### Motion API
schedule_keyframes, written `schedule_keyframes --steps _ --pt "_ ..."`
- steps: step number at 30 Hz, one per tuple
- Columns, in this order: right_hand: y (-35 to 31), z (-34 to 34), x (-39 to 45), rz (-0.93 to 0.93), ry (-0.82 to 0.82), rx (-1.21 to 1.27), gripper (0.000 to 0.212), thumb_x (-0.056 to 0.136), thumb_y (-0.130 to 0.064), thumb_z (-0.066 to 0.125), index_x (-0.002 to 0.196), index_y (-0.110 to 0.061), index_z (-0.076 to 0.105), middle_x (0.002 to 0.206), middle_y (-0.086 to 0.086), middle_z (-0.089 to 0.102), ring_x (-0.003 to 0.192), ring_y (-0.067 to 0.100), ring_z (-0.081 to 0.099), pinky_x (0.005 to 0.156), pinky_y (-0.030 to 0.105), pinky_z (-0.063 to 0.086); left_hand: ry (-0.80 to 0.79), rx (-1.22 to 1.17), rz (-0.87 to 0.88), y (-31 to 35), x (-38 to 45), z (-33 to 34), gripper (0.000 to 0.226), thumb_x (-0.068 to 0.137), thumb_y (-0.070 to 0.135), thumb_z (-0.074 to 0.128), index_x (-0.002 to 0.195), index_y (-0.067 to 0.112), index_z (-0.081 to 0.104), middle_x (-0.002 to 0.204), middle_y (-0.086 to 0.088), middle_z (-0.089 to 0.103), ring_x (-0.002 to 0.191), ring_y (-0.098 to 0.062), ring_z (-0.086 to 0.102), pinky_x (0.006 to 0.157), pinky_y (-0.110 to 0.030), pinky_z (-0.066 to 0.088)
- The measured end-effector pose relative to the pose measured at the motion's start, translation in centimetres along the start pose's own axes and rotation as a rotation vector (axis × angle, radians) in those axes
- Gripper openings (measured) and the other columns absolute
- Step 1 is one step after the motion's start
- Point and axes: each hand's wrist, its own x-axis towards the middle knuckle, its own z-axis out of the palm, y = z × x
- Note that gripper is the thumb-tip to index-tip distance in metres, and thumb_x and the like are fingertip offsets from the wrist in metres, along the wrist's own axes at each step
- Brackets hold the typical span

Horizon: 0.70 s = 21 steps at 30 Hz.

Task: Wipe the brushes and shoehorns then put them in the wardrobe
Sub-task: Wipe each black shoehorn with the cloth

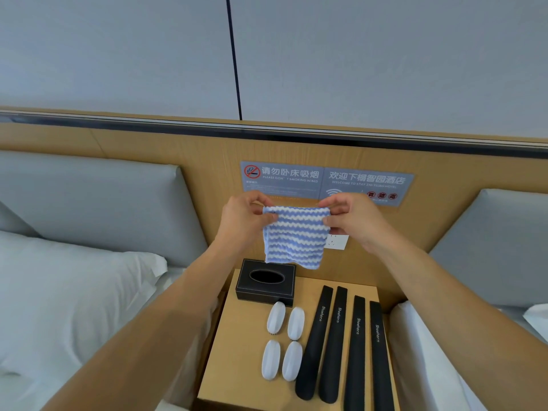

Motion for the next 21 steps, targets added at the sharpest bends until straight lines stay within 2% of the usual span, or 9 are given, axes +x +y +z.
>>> schedule_keyframes --steps 4,7,9,11,13,15,18,19,21 --pt "-0.3 0.2 0.6 -0.038 0.021 -0.079 0.031 0.087 0.005 0.068 0.113 -0.011 0.07 0.097 0.002 0.072 0.093 0.015 0.07 0.074 0.024 0.059 -0.002 0.016 0.025 -0.2 0.0 -0.3 0.013 0.083 0.02 0.077 0.083 0.025 0.065 0.079 -0.001 0.075 0.076 -0.015 0.072 0.072 -0.044 0.061" --pt "-0.2 0.4 0.6 -0.076 -0.001 -0.223 0.041 0.079 -0.002 0.08 0.117 -0.012 0.07 0.103 0.0 0.071 0.096 0.016 0.068 0.085 0.032 0.057 -0.006 0.025 0.059 -0.2 -0.1 -0.5 0.009 0.083 0.022 0.076 0.083 0.024 0.068 0.079 -0.002 0.073 0.076 -0.018 0.071 0.071 -0.041 0.061" --pt "0.0 0.9 0.6 -0.14 0.026 -0.398 0.033 0.079 -0.011 0.082 0.109 -0.015 0.072 0.103 0.0 0.069 0.091 0.013 0.064 0.075 0.026 0.051 -0.01 0.059 0.089 -0.2 -0.2 -0.7 0.009 0.084 0.024 0.076 0.083 0.022 0.068 0.081 -0.002 0.071 0.076 -0.018 0.068 0.067 -0.034 0.058" --pt "0.1 1.3 0.6 -0.188 0.09 -0.481 0.013 0.084 -0.02 0.078 0.095 -0.018 0.072 0.098 0.0 0.065 0.086 0.014 0.06 0.065 0.023 0.043 -0.042 0.06 0.084 -0.4 -0.2 -1.1 0.01 0.087 0.024 0.072 0.086 0.018 0.065 0.086 -0.003 0.07 0.08 -0.019 0.067 0.066 -0.028 0.052" --pt "0.1 1.7 0.7 -0.166 0.055 -0.34 0.005 0.09 -0.019 0.072 0.089 -0.016 0.068 0.095 0.002 0.067 0.091 0.021 0.064 0.07 0.028 0.049 -0.083 -0.019 0.034 -0.6 -0.2 -1.5 0.014 0.091 0.025 0.067 0.092 0.013 0.06 0.093 -0.009 0.071 0.089 -0.026 0.068 0.072 -0.035 0.054" --pt "0.2 2.2 0.7 -0.114 -0.016 -0.172 0.004 0.096 -0.014 0.064 0.092 -0.013 0.064 0.097 0.005 0.071 0.095 0.023 0.068 0.073 0.032 0.058 -0.103 -0.07 -0.011 -0.9 -0.4 -1.7 0.017 0.095 0.026 0.062 0.096 0.01 0.056 0.097 -0.016 0.071 0.091 -0.03 0.069 0.079 -0.045 0.055" --pt "0.5 3.5 0.7 -0.098 -0.038 -0.153 0.005 0.102 -0.016 0.055 0.099 -0.013 0.057 0.099 0.008 0.071 0.088 0.021 0.069 0.053 0.022 0.053 -0.104 -0.032 -0.021 -1.4 -0.9 -1.8 0.015 0.098 0.029 0.056 0.095 0.015 0.049 0.096 -0.015 0.071 0.079 -0.02 0.066 0.071 -0.041 0.053" --pt "0.6 4.1 0.7 -0.083 -0.045 -0.141 0.006 0.103 -0.018 0.052 0.101 -0.013 0.055 0.1 0.009 0.07 0.086 0.021 0.068 0.051 0.022 0.052 -0.096 -0.02 -0.029 -1.7 -1.1 -1.8 0.015 0.099 0.03 0.054 0.096 0.016 0.048 0.096 -0.015 0.07 0.079 -0.02 0.065 0.069 -0.04 0.054" --pt "1.2 5.4 0.8 -0.016 -0.077 -0.066 0.009 0.103 -0.021 0.051 0.103 -0.013 0.053 0.106 0.011 0.067 0.091 0.023 0.069 0.058 0.03 0.06 -0.086 -0.003 -0.068 -2.5 -1.4 -1.8 0.016 0.1 0.031 0.051 0.099 0.017 0.046 0.098 -0.015 0.069 0.084 -0.024 0.067 0.072 -0.043 0.057"
